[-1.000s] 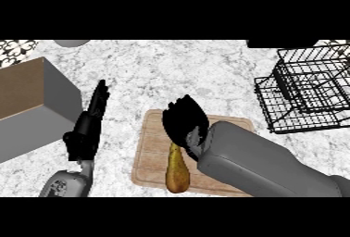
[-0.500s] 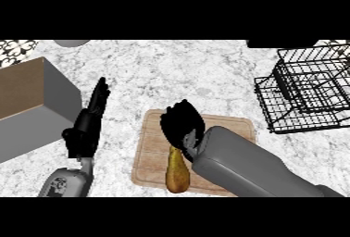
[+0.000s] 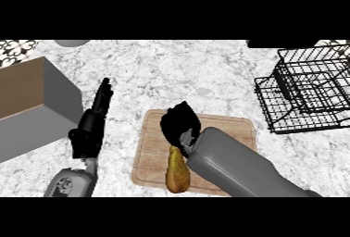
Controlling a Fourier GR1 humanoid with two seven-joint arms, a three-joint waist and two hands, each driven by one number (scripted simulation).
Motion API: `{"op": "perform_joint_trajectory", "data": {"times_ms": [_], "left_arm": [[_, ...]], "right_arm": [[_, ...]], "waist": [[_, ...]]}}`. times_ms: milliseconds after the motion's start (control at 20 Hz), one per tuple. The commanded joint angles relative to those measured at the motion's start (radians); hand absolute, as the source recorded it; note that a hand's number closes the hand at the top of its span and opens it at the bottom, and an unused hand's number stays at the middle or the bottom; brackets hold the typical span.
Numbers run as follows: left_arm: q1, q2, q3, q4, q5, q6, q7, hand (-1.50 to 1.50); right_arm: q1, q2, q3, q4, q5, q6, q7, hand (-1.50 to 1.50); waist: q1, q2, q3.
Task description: Pick the sweet potato from the cutting board and place it in the tiered basket
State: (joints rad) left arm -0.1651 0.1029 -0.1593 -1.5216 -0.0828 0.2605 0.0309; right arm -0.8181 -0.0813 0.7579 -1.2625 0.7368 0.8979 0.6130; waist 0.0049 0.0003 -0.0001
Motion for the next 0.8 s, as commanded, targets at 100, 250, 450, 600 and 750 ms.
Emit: {"op": "perform_joint_trajectory", "data": {"times_ms": [100, 250, 450, 600, 750], "left_arm": [[-0.003, -0.003, 0.023, 0.007, -0.005, -0.025, -0.009, 0.00], [0.030, 0.002, 0.032, -0.010, 0.000, -0.042, -0.020, 0.00], [0.058, 0.043, 0.074, -0.046, 0.034, -0.090, -0.015, 0.00], [0.046, -0.031, 0.010, -0.056, -0.051, -0.013, 0.003, 0.00], [-0.072, -0.019, 0.070, 0.001, -0.019, -0.041, 0.072, 0.00]], "right_arm": [[0.001, 0.038, -0.038, 0.090, 0.103, -0.030, -0.085, -1.50], [0.069, 0.016, -0.051, -0.006, 0.132, 0.020, -0.059, -1.50], [0.069, 0.076, -0.051, 0.106, 0.185, -0.040, -0.091, -1.50], [0.103, 0.080, -0.028, 0.126, 0.230, -0.072, -0.126, -1.50], [0.139, 0.073, -0.063, 0.069, 0.253, -0.072, -0.136, -1.50]], "waist": [[0.001, 0.000, 0.000], [-0.003, -0.001, 0.000], [0.003, 0.000, 0.000], [0.002, 0.000, 0.000], [-0.006, 0.000, 0.000]]}}
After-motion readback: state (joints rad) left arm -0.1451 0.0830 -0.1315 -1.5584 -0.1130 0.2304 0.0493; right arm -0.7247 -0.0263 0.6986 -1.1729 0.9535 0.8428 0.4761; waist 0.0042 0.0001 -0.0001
